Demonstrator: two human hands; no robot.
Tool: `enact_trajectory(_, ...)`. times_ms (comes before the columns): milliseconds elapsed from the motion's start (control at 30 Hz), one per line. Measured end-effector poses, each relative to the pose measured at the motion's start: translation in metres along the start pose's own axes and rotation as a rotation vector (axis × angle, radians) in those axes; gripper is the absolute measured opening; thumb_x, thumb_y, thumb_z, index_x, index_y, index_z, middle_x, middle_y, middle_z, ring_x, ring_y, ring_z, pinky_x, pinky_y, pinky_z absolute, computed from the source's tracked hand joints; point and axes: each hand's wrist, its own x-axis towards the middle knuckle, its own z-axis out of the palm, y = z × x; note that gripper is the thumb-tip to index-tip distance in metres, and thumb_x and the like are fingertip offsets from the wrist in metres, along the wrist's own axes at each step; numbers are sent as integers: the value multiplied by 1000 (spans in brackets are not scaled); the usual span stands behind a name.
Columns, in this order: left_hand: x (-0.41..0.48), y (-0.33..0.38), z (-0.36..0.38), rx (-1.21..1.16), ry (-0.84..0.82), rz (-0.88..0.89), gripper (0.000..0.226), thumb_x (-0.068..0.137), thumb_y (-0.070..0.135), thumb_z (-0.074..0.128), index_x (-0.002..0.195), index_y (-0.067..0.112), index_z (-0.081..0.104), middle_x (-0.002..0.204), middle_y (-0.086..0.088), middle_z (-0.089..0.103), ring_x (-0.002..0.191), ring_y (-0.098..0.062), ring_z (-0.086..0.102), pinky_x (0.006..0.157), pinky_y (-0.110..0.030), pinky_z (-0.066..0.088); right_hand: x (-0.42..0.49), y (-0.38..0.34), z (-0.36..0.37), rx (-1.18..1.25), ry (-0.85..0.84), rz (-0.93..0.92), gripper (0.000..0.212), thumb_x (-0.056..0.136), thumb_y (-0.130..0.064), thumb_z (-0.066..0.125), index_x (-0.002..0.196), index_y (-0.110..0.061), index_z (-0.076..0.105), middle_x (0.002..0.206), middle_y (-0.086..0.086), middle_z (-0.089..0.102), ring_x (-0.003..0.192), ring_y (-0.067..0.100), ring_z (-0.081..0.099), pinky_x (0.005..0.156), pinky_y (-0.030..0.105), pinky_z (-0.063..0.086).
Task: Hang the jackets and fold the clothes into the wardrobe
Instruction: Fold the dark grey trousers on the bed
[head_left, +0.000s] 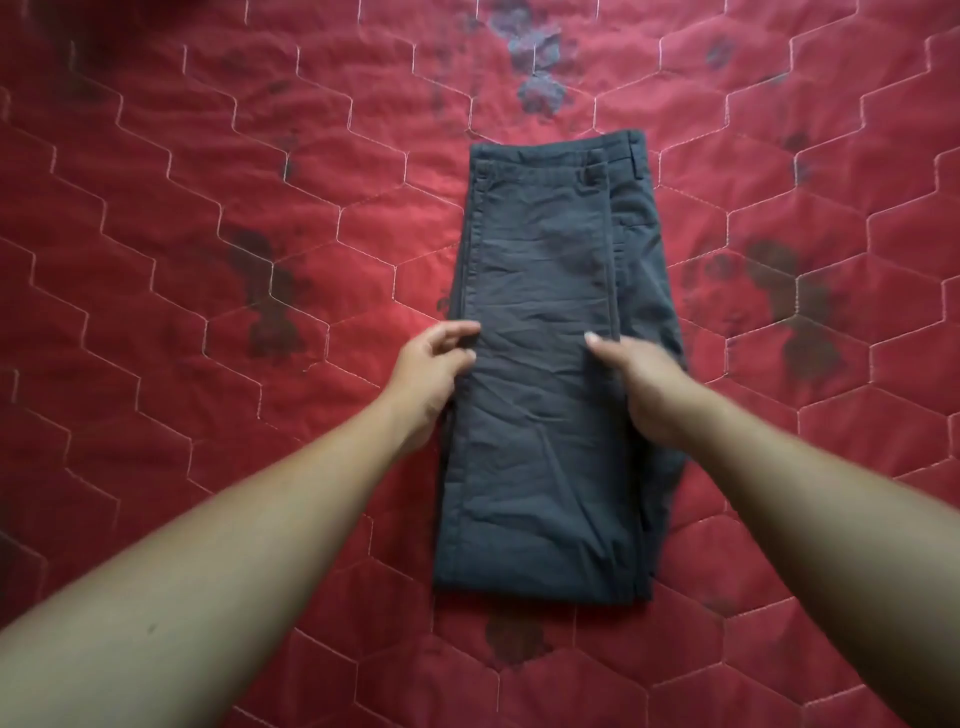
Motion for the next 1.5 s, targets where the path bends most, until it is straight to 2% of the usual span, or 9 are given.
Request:
enact_trajectory(267,-123,-88,-39,-93,-181,-419,35,90,-13,57,104,11,76,117,-18,72,107,-25,67,109,-41,43,-107,108,-37,73,-27,362,39,87,-11,65,123,3,68,117,22,72,112,40,68,96,48,56)
enact_trajectory(500,-134,-85,-39,-52,-211,-465,39,90,-11,55,103,18,77,111,-7,75,105,-23,65,98,-42,47,-112,119,-36,-13,8,308,32,89,-2,65,120,7,68,113,26,72,104,41,70,96,55,55)
enact_trajectory(700,-143,-93,-42,67,-256,-422,40,95,-10,50,112,19,72,106,2,73,91,-16,64,75,-30,52,-125,133,-37,-47,-3,178,29,83,9,68,109,-3,72,112,20,74,99,33,72,91,42,58)
enact_trajectory(833,-167,-121,-44,217,-211,-268,38,93,-14,52,103,17,71,102,-2,74,95,-19,65,74,-23,49,-145,160,-37,-329,59,60,27,85,9,70,102,-12,70,105,5,78,99,24,71,87,33,59)
enact_trajectory(967,-182,-128,-31,691,-62,49,37,86,-5,57,112,19,69,114,-1,63,110,-20,62,102,-32,47,-161,170,-28,-868,312,-202,39,87,-16,72,122,-17,54,114,5,69,106,28,64,91,39,50)
enact_trajectory(1067,-188,-122,-17,1007,99,247,49,89,13,63,136,23,56,146,-9,36,138,-28,37,113,-45,39,-162,165,-17,-1105,432,-509,65,83,-13,72,143,-15,46,127,12,55,117,34,53,100,48,46)
enact_trajectory(1200,-153,-126,-2,1401,33,614,63,98,34,47,157,25,30,167,-16,10,155,-32,7,123,-50,19,-124,154,-9,-1516,366,-803,60,91,-30,57,149,-15,47,160,21,29,150,40,26,118,59,27)
enact_trajectory(1400,-106,-153,2,1583,-19,678,63,101,47,30,161,28,19,169,-16,2,156,-33,1,124,-55,13,-67,156,-17,-1756,286,-719,71,102,-54,29,162,-18,19,170,15,8,157,32,3,125,56,10)
enact_trajectory(1500,-110,-142,3,1587,0,665,63,100,49,32,160,31,23,169,-15,6,156,-32,5,122,-56,15,-69,149,-15,-1729,267,-744,68,102,-52,31,159,-16,27,169,16,13,157,33,7,124,59,11)
